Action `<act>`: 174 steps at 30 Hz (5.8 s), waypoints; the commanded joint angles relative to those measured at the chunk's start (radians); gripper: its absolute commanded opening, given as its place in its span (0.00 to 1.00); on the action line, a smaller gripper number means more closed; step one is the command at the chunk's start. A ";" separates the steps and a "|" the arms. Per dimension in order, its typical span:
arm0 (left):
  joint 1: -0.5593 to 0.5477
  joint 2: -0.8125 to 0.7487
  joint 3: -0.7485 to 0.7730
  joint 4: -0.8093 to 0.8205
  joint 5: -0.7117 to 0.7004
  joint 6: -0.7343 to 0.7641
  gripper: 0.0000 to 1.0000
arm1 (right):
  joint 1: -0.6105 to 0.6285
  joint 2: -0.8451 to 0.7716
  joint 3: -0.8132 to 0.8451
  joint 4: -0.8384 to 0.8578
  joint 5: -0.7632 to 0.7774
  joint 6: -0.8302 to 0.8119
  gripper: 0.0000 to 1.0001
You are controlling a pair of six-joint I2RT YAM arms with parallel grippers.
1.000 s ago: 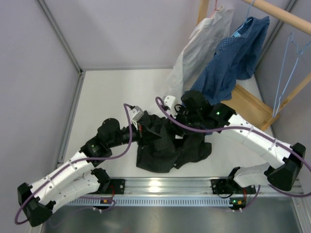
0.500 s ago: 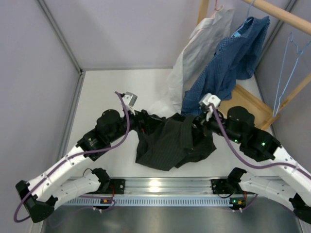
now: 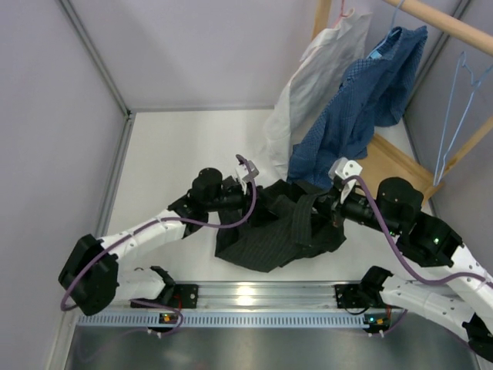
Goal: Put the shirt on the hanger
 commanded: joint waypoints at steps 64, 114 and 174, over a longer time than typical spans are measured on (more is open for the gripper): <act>-0.291 -0.237 0.250 -0.336 -0.900 -0.154 0.65 | -0.008 0.625 0.333 -0.031 0.395 0.443 0.00; -0.381 -0.056 0.406 -0.705 -1.036 -0.297 0.00 | -0.147 0.471 0.480 -0.282 0.418 0.391 0.77; -0.376 -0.237 0.174 -0.774 -0.931 -0.370 0.00 | -0.798 0.428 0.700 -0.465 0.782 0.242 0.00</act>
